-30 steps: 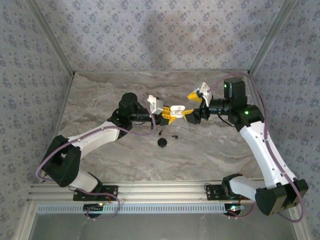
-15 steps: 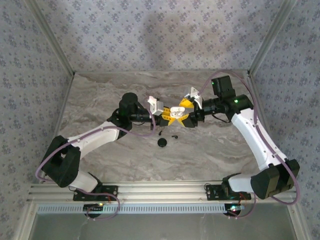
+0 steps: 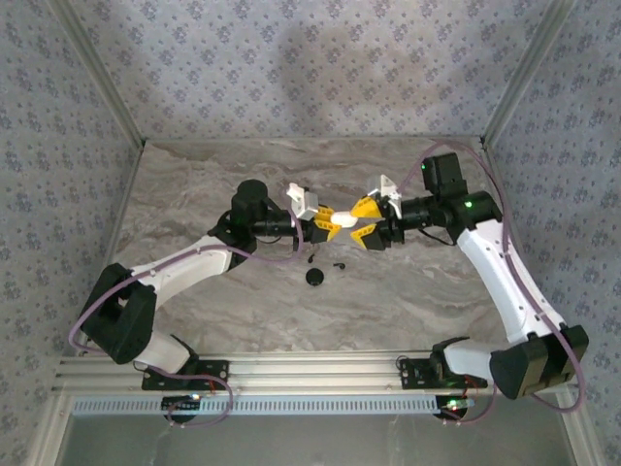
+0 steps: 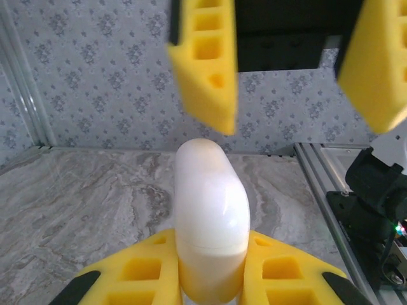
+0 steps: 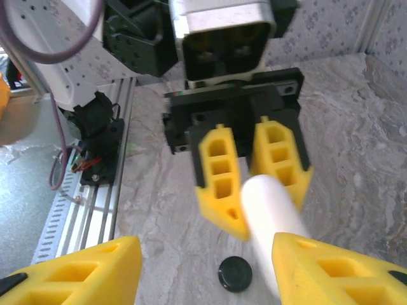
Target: Insert the wireless bluetooth earbuds into the charging case
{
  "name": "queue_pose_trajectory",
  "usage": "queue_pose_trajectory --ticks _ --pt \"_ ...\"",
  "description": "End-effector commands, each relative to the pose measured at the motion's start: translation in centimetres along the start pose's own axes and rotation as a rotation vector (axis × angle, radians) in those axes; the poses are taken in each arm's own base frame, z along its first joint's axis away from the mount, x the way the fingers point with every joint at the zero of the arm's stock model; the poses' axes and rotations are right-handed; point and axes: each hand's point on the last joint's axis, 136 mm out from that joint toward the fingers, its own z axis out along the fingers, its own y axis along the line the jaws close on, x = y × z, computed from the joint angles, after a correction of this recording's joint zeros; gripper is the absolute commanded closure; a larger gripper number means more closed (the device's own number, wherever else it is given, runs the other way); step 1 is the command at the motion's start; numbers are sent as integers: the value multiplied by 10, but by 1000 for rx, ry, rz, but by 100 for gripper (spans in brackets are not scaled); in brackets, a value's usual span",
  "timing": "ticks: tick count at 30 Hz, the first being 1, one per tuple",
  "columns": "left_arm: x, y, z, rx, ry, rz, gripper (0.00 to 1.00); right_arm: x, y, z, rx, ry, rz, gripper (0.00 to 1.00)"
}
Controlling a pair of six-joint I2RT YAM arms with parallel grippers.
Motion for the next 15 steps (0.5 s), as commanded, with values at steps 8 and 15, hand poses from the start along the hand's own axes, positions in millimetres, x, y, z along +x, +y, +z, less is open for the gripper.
queue_pose_trajectory --ticks 8,15 --pt "-11 44 9 -124 25 -265 81 15 -52 -18 325 -113 224 44" --pt "21 79 31 -211 121 -737 83 65 -105 -53 679 -126 756 43"
